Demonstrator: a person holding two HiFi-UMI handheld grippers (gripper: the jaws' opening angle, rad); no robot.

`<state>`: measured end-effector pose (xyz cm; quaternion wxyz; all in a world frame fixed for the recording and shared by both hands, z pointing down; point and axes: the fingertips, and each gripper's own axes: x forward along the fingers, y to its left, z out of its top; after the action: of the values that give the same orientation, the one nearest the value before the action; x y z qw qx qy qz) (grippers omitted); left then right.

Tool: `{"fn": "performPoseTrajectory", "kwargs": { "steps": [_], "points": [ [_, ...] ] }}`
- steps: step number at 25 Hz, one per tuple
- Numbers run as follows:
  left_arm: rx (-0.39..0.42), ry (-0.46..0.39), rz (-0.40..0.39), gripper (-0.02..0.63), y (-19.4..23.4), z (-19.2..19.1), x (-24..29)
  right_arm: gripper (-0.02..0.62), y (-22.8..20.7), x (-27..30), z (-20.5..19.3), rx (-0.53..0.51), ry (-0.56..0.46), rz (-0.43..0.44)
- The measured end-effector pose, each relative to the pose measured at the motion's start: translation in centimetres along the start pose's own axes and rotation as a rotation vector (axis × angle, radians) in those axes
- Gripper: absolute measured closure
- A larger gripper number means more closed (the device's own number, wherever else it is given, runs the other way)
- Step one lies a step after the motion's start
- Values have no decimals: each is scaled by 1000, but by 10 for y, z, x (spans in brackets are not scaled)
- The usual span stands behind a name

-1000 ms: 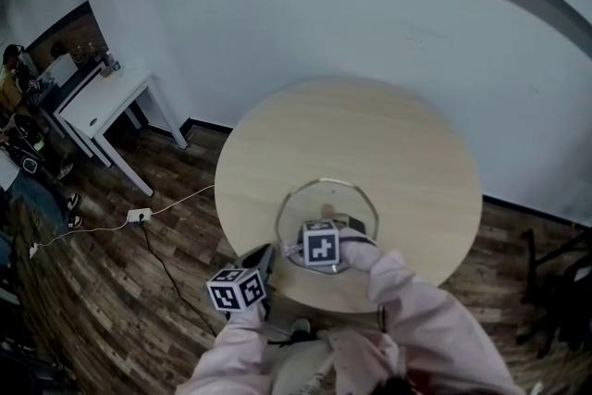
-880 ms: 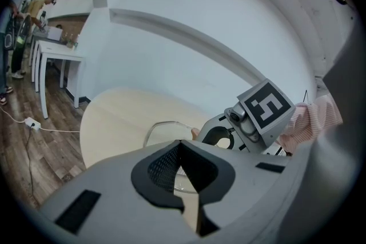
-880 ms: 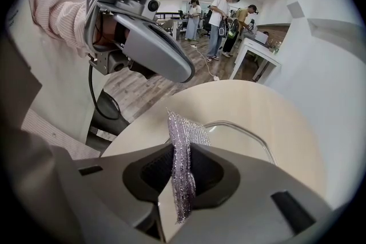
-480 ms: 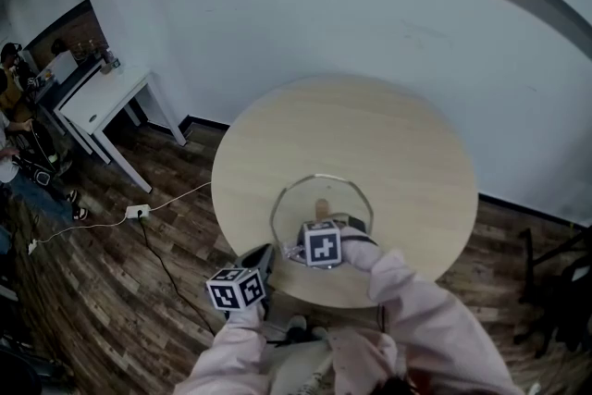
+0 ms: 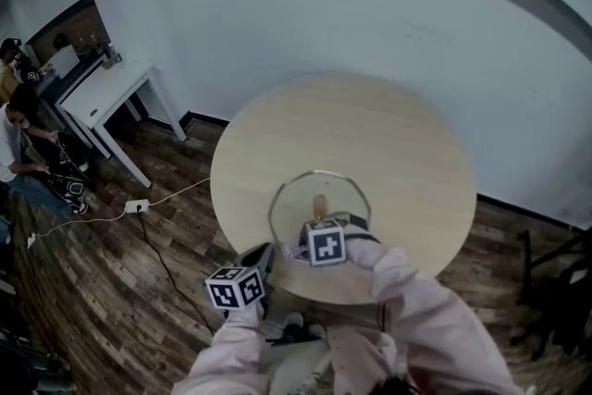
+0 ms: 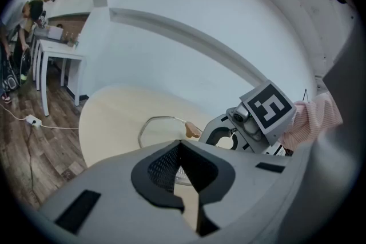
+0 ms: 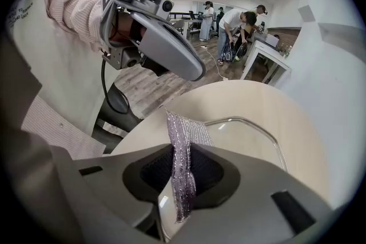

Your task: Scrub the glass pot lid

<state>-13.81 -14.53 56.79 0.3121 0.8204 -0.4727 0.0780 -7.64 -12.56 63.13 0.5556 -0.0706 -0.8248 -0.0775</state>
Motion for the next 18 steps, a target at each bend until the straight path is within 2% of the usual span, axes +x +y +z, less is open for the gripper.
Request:
{"fn": "performPoseTrajectory", "kwargs": {
  "steps": [18],
  "points": [
    [2, -4, -9, 612, -18, -11, 3, 512, 28, -7, -14, -60, 8, 46]
  ]
}}
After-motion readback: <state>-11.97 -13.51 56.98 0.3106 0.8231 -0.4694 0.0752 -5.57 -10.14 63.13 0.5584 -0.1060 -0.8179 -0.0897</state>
